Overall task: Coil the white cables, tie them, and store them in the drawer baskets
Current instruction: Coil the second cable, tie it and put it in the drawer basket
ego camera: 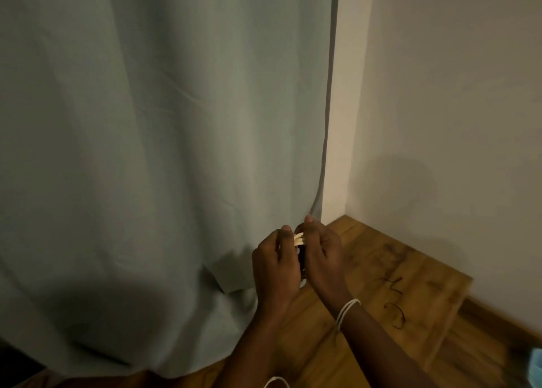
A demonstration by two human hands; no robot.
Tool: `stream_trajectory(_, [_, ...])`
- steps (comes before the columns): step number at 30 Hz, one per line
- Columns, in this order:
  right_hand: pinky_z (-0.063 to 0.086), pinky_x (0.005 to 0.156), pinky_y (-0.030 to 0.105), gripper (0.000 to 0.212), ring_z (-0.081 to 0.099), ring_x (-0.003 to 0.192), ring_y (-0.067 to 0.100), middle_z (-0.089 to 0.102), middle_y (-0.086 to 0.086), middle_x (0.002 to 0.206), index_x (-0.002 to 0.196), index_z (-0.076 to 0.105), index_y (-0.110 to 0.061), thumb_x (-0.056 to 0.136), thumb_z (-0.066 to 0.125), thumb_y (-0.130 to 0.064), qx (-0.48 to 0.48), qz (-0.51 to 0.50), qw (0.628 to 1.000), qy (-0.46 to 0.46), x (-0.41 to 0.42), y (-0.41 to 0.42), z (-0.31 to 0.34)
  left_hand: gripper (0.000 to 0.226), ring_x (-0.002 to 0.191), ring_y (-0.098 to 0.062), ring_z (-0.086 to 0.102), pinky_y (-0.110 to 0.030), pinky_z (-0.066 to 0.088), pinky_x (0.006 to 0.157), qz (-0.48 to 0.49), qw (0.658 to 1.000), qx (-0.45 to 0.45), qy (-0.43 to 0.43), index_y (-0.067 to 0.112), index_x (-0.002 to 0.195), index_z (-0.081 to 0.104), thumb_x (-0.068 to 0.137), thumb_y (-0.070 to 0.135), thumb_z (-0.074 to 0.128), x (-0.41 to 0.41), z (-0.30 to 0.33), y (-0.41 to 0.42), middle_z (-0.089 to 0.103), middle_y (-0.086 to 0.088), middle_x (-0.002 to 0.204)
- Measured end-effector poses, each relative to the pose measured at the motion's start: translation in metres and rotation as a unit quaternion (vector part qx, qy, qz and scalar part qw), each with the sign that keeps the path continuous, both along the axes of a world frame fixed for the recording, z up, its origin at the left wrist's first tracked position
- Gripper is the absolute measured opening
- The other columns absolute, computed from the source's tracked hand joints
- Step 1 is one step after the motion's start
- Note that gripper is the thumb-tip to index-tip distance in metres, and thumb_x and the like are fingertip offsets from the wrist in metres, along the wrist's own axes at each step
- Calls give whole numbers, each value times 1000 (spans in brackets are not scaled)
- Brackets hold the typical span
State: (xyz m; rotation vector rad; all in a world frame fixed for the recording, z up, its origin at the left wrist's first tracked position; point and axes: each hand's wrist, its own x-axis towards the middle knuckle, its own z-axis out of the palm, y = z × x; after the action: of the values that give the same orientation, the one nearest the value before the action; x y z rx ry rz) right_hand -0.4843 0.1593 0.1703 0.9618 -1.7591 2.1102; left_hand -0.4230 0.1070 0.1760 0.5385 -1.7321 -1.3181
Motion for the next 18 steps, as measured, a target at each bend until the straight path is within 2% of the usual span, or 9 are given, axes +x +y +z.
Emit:
stream_trajectory(2, [45,48,22,44,59,52,15,62,4,58,70,64,-7,105,41,-22,-9,-36,999,-19,-8,7,-8,34,63,-7,68,-17,52,56,-82,992,94,-16,15,88,71,99,36,47,-4,-3,7,70,2,73])
stream_trajectory(4, [41,45,31,49,56,49,27,59,14,57,67,62,-5,101,41,-33,-9,-62,997,-53,-16,16,-17,35,73,-9,71,-18,53,62,-160,966,197,-48,17,93,72,98,41,47,-6,-6,15,74,1,82])
stream_trajectory(6, [36,42,30,53,51,43,29,54,21,53,63,56,-2,99,41,-38,-21,-76,990,-119,-23,25,-35,38,82,-13,72,-20,55,65,-212,940,259,-70,17,97,72,98,44,45,-11,-12,29,76,-1,90])
stream_trajectory(8, [32,40,22,50,44,35,22,49,18,50,61,51,-1,102,41,-28,-66,-81,976,-194,-25,31,-50,41,67,-9,71,-19,53,55,-225,929,281,-91,16,84,71,100,42,43,-20,-15,43,75,1,76])
stream_trajectory(10, [31,39,19,46,42,36,18,47,16,52,65,54,-2,103,41,-24,-88,-91,961,-245,-28,32,-62,46,55,-9,65,-19,47,48,-207,928,287,-116,15,70,68,100,41,44,-33,-17,48,69,2,61])
stream_trajectory(12, [34,39,19,43,46,40,14,51,13,54,72,59,2,103,42,-23,-79,-98,955,-269,-36,37,-66,42,66,-20,66,-25,49,57,-185,924,309,-126,12,73,69,98,39,49,-52,-20,52,70,-5,68])
stream_trajectory(14, [36,40,19,44,48,43,9,53,9,55,76,61,7,104,42,-22,-63,-98,955,-273,-49,41,-68,35,70,-22,65,-27,47,57,-154,923,324,-138,11,80,69,96,36,52,-73,-26,54,69,-8,76])
stream_trajectory(16, [36,42,20,46,48,46,9,53,6,55,69,62,-3,104,42,-25,-39,-109,957,-267,-68,43,-72,30,70,-20,64,-28,46,55,-133,930,309,-151,10,85,68,97,32,51,-96,-34,58,68,-7,79])
stream_trajectory(18, [37,46,25,47,48,50,13,54,8,57,67,61,-7,104,40,-28,-15,-119,959,-258,-91,45,-85,30,70,-22,64,-29,48,55,-114,943,269,-159,10,81,67,97,27,50,-122,-45,61,68,-8,77])
